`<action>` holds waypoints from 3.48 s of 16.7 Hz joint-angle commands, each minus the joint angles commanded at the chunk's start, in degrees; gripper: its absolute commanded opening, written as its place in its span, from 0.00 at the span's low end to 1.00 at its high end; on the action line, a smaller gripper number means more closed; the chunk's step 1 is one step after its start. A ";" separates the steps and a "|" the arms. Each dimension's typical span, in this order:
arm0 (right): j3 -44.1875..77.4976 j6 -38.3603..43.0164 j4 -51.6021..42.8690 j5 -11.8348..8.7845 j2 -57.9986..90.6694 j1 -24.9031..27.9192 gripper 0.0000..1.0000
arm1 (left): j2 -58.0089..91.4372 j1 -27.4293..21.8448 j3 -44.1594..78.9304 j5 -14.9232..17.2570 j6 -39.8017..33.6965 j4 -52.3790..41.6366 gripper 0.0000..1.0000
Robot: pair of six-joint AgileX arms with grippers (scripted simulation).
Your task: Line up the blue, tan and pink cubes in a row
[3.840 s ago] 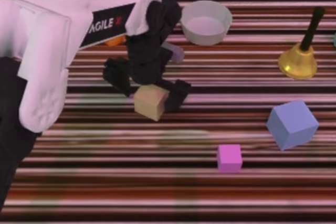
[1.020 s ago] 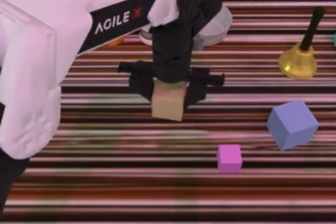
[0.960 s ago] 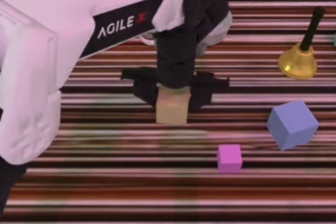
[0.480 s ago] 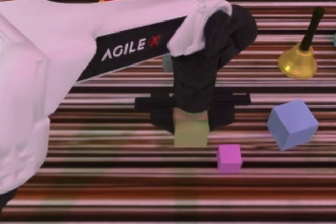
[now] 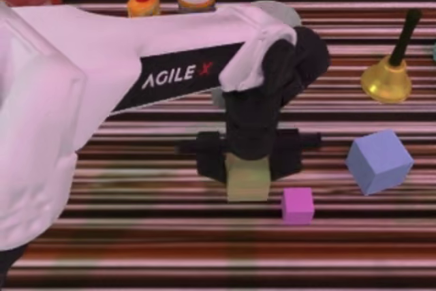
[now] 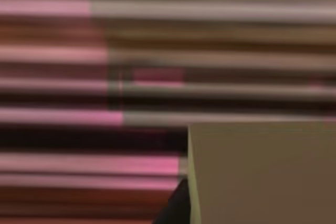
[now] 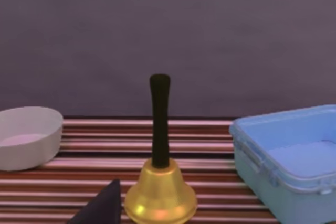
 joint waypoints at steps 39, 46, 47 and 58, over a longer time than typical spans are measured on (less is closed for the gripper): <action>0.00 0.00 0.00 0.00 0.00 0.00 1.00 | -2.15 0.79 3.74 0.12 -0.31 -5.93 1.00; 1.50 -0.03 -1.08 -0.08 1.51 0.36 1.00 | -3.76 1.37 2.10 0.01 -0.05 -4.83 1.00; 3.01 -0.06 -2.14 -0.13 3.04 0.68 1.00 | -5.52 2.27 0.47 -0.08 0.19 -3.73 1.00; 38.60 -1.25 -28.54 0.17 50.98 7.09 1.00 | -58.49 24.58 -43.35 -0.99 11.99 22.77 1.00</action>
